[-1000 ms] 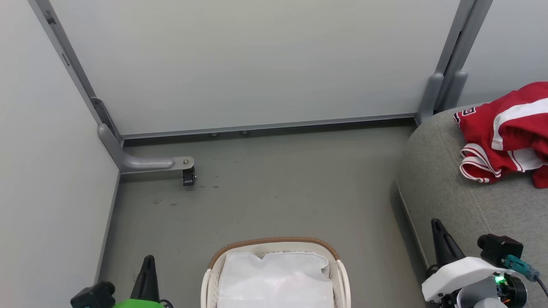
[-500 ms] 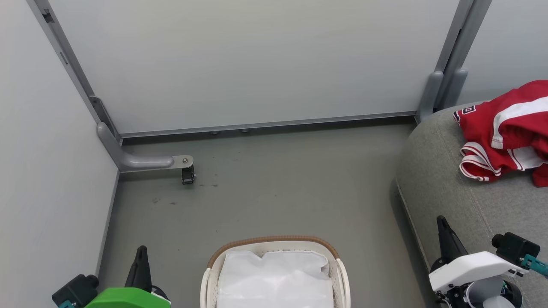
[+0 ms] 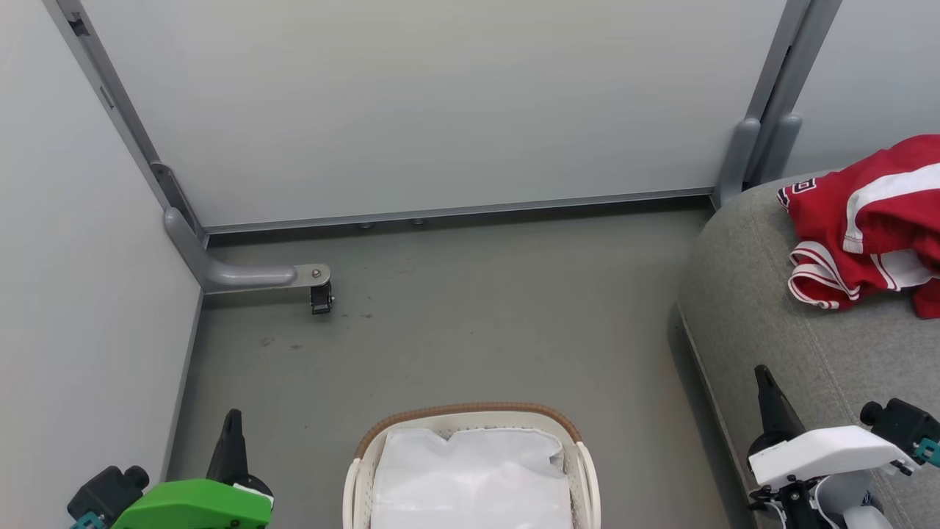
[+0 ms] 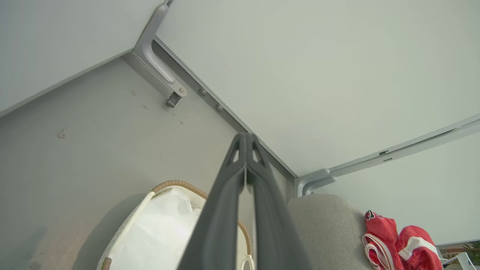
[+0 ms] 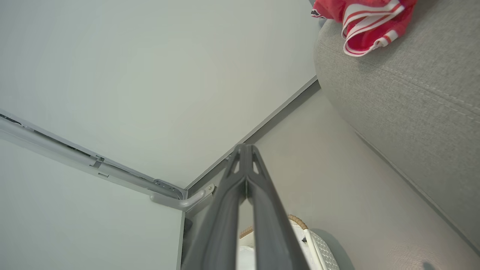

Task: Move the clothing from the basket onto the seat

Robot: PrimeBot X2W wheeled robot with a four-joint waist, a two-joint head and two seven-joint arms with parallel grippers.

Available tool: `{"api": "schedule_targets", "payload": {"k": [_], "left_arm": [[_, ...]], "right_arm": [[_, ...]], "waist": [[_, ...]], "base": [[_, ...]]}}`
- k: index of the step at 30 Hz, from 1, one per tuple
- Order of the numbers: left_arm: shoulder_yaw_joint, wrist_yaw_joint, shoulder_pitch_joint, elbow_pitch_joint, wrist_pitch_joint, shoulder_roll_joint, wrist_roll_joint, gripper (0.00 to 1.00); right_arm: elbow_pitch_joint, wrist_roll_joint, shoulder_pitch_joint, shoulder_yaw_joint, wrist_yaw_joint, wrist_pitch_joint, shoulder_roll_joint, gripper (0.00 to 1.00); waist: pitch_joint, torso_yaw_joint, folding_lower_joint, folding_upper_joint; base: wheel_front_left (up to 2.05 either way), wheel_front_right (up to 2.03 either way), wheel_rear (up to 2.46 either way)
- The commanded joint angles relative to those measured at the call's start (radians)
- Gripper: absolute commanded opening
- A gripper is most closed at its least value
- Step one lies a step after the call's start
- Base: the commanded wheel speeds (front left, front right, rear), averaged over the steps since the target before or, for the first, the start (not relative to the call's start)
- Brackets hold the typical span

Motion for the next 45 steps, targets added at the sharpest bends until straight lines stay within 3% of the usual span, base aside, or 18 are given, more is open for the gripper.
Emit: {"api": "schedule_targets", "payload": {"k": [1,45], "left_arm": [[0.011,-0.009,-0.033,-0.015,0.008,0.0,-0.028,0.0],[0.109,-0.047,-0.09,-0.039,0.126,-0.018,-0.396,0.0]], "right_arm": [[-0.018,0.034,-0.025,-0.005,0.0,0.007,-0.008,0.0],[-0.067,0.495,-0.033,-0.033,-0.001,0.124,-0.011,0.0]], "waist": [[0.001,0.0,0.0,0.0],[0.018,-0.006,0.0,0.0]], "base": [[0.0,0.0,0.0],[0.0,0.0,0.0]]}}
